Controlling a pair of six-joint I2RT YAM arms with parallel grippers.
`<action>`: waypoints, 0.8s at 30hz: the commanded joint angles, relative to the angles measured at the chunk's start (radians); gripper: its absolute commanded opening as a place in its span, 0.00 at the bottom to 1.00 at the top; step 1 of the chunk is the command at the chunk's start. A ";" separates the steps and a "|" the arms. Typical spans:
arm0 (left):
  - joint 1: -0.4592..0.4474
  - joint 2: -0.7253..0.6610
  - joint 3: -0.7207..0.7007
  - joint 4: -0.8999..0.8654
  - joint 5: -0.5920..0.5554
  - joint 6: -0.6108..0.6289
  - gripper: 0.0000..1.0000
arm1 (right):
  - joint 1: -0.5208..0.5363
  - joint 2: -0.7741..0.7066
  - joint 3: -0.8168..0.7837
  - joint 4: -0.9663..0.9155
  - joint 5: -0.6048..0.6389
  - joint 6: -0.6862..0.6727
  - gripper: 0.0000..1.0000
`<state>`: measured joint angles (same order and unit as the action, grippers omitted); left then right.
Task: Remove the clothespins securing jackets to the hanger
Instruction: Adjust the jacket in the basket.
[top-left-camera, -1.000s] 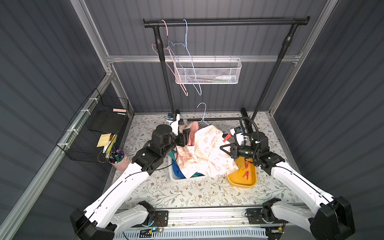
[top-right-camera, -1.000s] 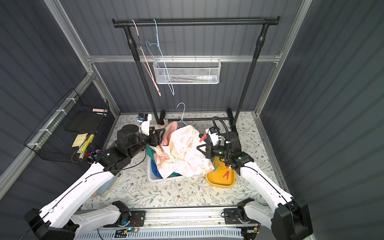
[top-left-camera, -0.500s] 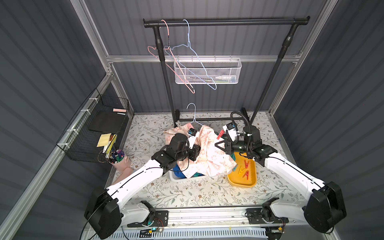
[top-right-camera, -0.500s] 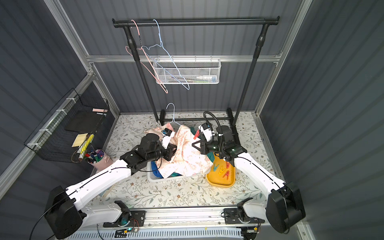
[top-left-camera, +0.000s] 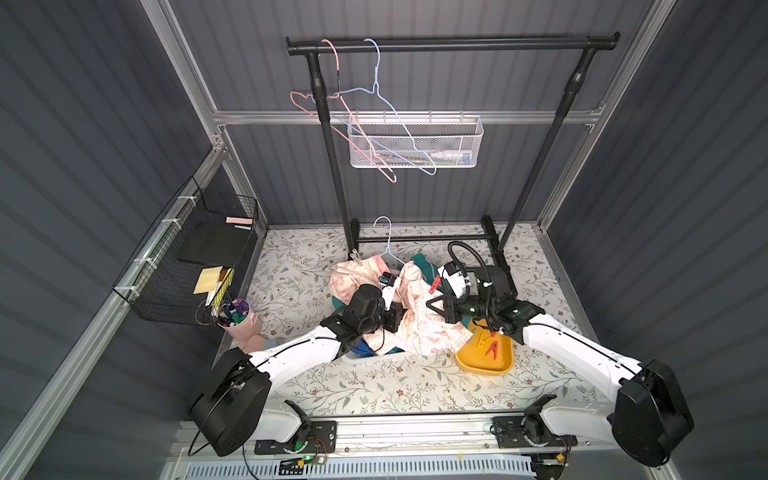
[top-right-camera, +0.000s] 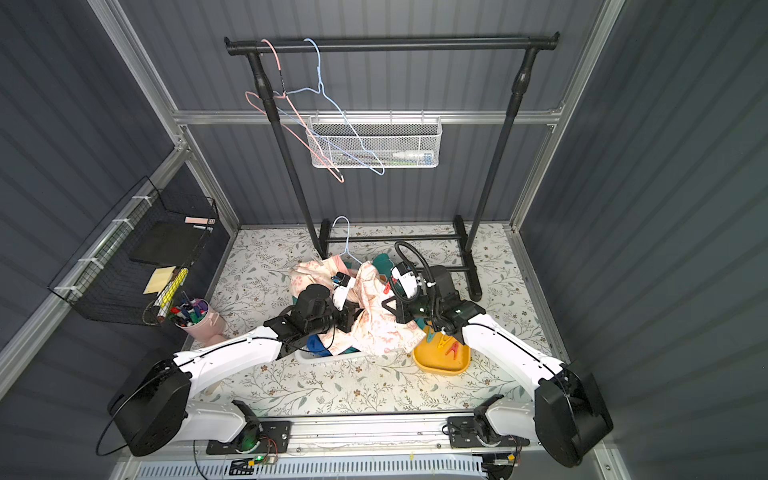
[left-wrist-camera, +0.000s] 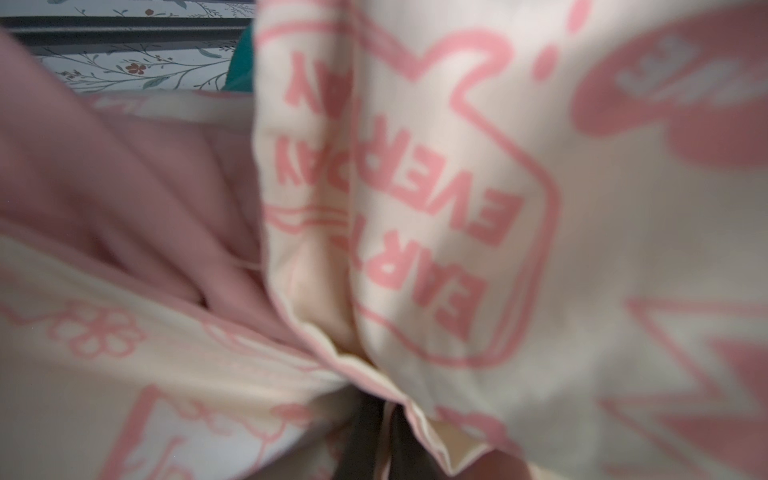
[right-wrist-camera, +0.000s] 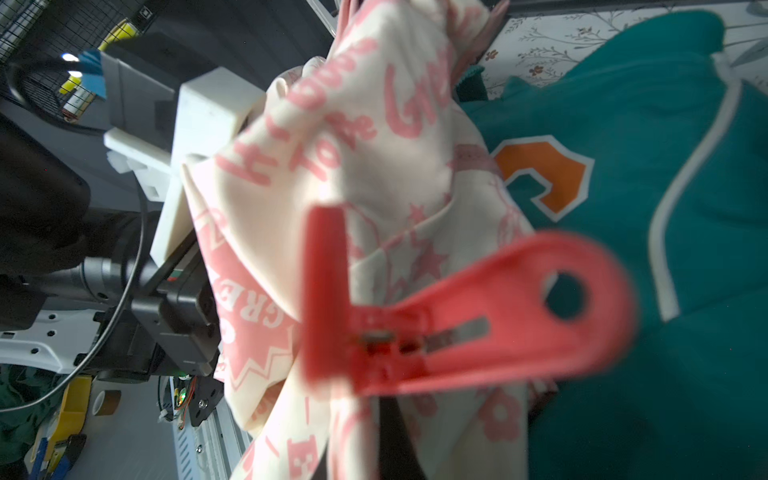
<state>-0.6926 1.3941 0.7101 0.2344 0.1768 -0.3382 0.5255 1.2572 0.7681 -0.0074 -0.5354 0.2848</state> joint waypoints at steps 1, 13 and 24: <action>-0.033 0.062 -0.032 -0.070 0.045 -0.037 0.15 | 0.020 0.010 -0.042 -0.017 0.042 0.008 0.00; -0.027 -0.177 0.285 -0.440 -0.245 -0.017 0.84 | 0.020 -0.001 0.003 -0.054 0.017 -0.009 0.00; 0.199 -0.046 0.558 -0.471 -0.177 0.135 0.86 | 0.021 -0.030 0.005 -0.081 0.020 -0.024 0.00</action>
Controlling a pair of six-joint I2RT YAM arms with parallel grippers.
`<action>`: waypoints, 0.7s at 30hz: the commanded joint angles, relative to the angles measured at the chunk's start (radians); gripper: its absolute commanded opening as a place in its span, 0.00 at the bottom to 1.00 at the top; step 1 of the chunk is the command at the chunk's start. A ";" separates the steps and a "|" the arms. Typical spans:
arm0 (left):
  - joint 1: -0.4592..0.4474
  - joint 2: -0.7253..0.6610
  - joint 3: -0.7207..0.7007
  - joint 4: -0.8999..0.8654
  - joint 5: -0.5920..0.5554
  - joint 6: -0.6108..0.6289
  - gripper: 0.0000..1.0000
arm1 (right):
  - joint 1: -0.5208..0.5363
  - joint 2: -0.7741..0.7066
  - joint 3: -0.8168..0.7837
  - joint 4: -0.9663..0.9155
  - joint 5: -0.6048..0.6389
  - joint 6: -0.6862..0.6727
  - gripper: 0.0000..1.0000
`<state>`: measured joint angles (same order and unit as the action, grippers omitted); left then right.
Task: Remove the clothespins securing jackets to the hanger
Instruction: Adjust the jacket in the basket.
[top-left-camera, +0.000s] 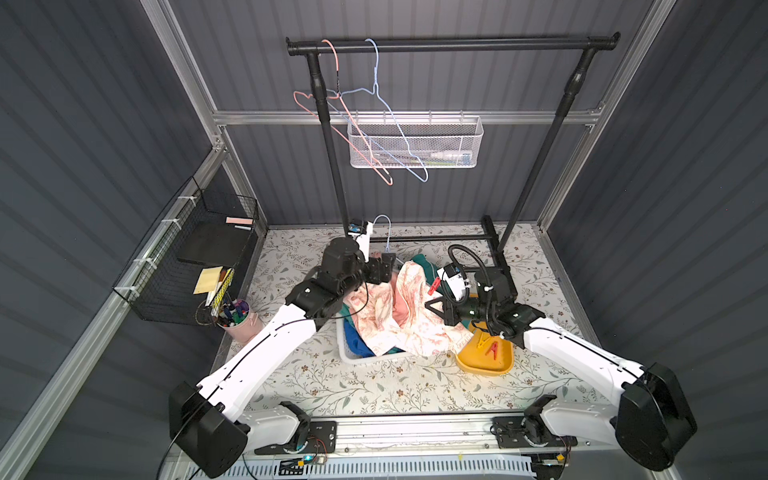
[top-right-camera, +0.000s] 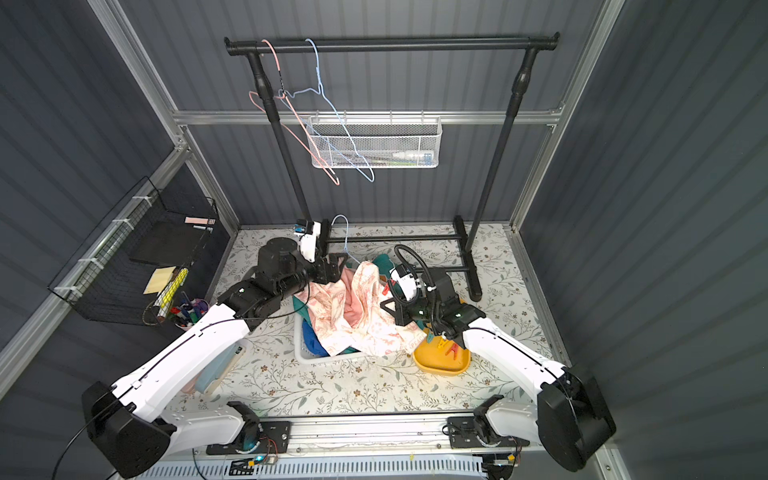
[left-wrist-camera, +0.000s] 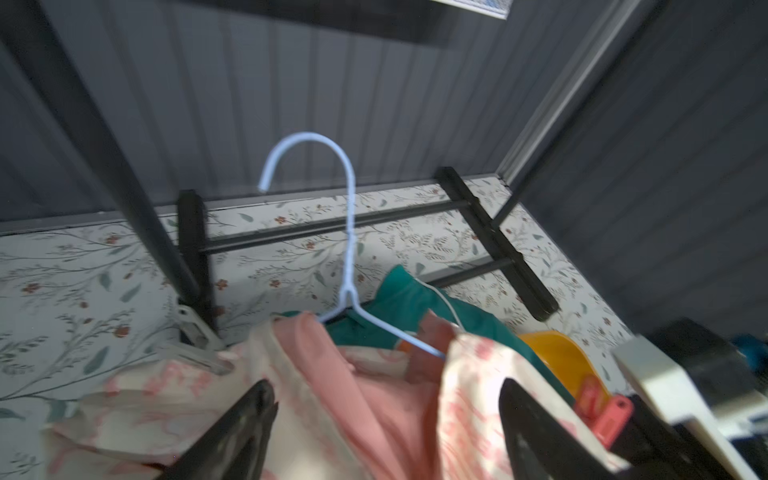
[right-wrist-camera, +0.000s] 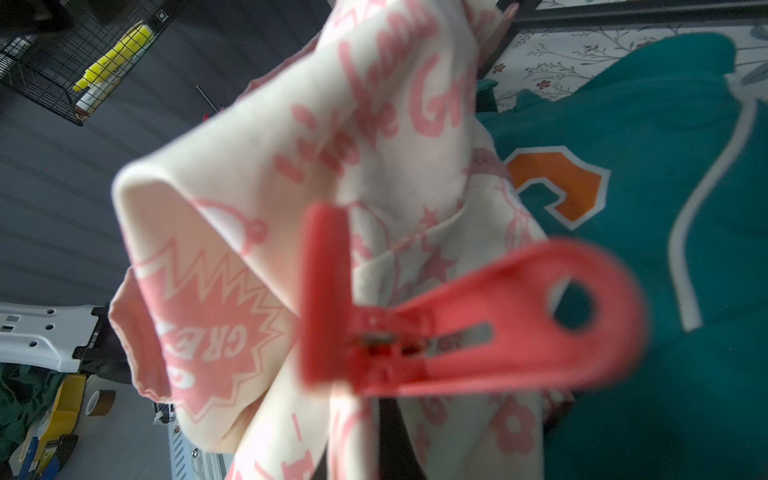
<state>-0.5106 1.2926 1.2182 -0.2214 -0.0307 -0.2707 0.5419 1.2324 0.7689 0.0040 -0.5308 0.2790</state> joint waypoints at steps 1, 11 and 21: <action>0.028 0.077 0.068 -0.002 0.042 0.073 0.86 | 0.004 -0.006 0.004 -0.091 0.012 -0.018 0.00; 0.130 0.301 0.236 0.088 0.266 0.115 0.63 | 0.006 -0.004 0.024 -0.103 0.000 -0.031 0.00; 0.129 0.350 0.234 0.123 0.373 0.175 0.52 | 0.006 0.001 0.026 -0.108 0.003 -0.031 0.00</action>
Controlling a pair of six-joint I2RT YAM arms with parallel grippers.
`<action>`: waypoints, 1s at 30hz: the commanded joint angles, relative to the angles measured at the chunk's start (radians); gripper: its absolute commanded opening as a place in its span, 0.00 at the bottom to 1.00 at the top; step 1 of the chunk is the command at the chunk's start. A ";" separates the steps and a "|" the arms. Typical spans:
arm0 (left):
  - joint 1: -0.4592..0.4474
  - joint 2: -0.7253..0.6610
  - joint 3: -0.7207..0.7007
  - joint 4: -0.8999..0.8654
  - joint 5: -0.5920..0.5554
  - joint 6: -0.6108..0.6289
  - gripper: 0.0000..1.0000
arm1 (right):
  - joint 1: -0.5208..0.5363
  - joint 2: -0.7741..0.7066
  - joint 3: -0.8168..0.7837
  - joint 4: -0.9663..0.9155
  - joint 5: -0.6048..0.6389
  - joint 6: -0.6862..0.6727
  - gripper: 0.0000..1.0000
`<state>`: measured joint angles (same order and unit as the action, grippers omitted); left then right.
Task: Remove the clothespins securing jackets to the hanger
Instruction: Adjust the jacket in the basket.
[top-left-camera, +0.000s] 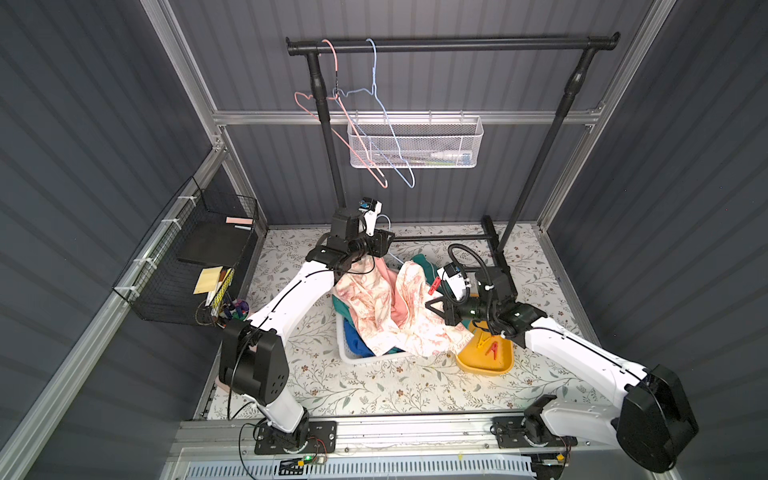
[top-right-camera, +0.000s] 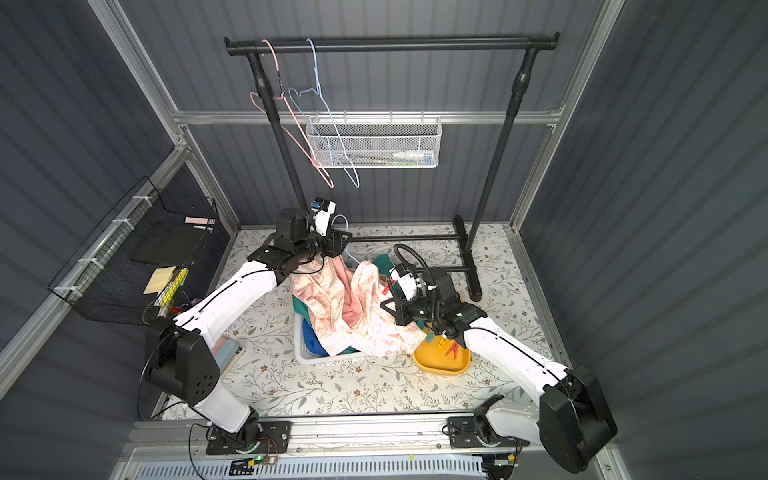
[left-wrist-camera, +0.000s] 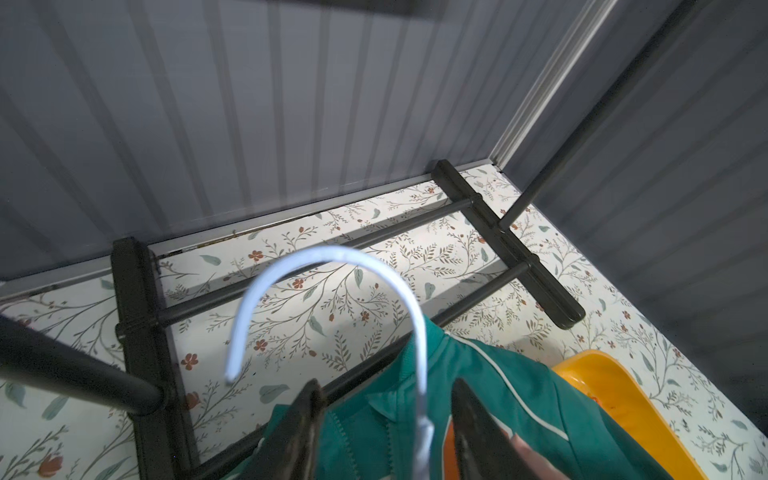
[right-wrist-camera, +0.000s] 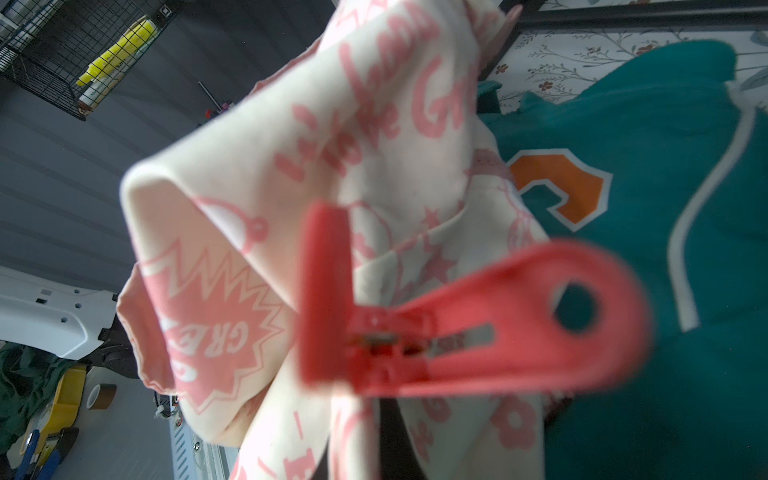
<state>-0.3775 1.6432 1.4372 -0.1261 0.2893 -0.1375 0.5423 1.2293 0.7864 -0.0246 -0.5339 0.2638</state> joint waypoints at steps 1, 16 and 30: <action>-0.003 0.000 0.017 0.022 0.054 0.041 0.51 | 0.005 0.006 0.009 -0.080 0.006 -0.017 0.00; -0.004 0.012 -0.011 0.053 0.060 0.039 0.27 | 0.005 0.003 0.019 -0.089 0.013 -0.020 0.00; -0.004 0.018 -0.043 0.084 0.114 0.029 0.22 | 0.006 0.001 0.025 -0.093 0.014 -0.023 0.00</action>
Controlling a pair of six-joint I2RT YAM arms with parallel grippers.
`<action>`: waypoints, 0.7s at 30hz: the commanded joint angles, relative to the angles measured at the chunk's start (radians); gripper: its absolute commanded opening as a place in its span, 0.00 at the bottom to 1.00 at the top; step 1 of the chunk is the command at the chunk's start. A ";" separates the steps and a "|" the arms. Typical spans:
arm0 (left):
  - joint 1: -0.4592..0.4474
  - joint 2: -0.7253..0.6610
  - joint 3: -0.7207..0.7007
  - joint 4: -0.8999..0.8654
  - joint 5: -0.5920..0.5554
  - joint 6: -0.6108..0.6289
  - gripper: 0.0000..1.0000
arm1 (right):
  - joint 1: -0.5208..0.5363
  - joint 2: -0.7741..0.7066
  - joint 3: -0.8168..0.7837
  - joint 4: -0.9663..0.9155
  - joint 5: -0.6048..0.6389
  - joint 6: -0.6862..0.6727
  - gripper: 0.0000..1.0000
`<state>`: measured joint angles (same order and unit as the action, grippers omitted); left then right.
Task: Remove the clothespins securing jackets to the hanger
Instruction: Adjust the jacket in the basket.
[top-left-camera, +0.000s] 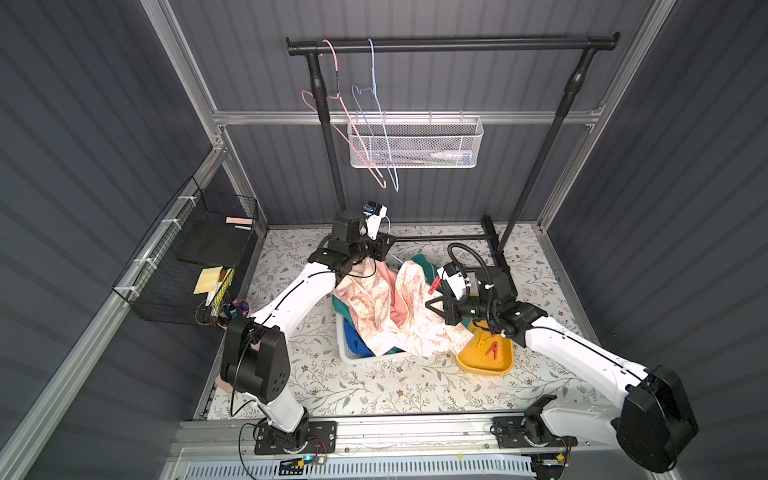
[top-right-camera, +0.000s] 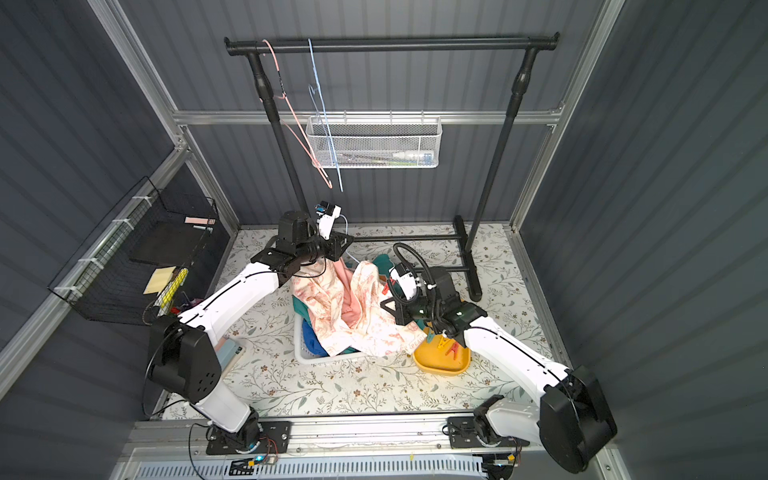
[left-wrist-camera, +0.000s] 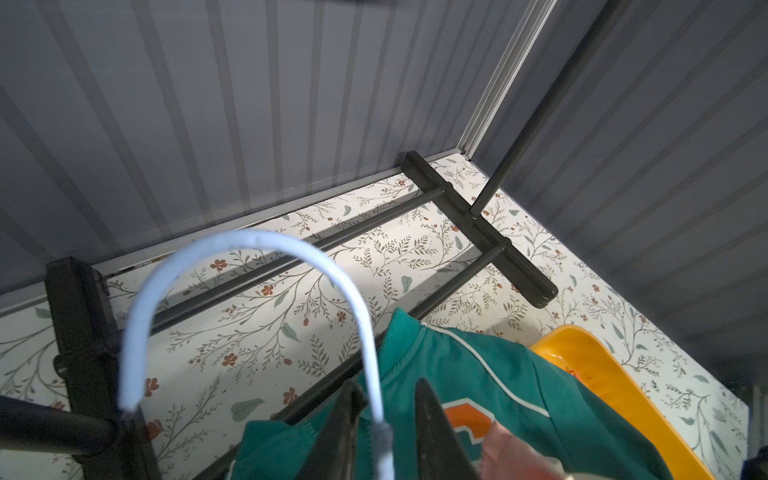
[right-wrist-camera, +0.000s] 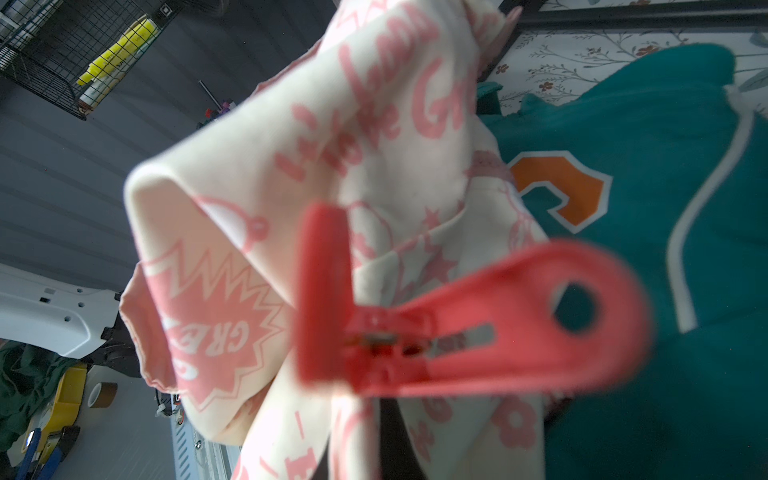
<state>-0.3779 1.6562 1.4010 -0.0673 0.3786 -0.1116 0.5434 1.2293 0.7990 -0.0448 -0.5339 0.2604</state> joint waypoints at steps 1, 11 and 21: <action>-0.004 0.005 -0.041 0.026 0.026 0.003 0.20 | 0.006 0.000 0.014 -0.073 0.015 -0.019 0.00; -0.004 0.001 -0.059 0.047 0.060 -0.012 0.00 | 0.007 -0.042 0.012 -0.088 0.051 -0.007 0.32; -0.004 -0.030 -0.103 0.108 0.058 -0.017 0.00 | -0.163 -0.227 -0.077 0.045 -0.029 0.217 0.87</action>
<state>-0.3782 1.6489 1.3224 0.0326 0.4171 -0.1375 0.4427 1.0355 0.7506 -0.0738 -0.4953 0.3653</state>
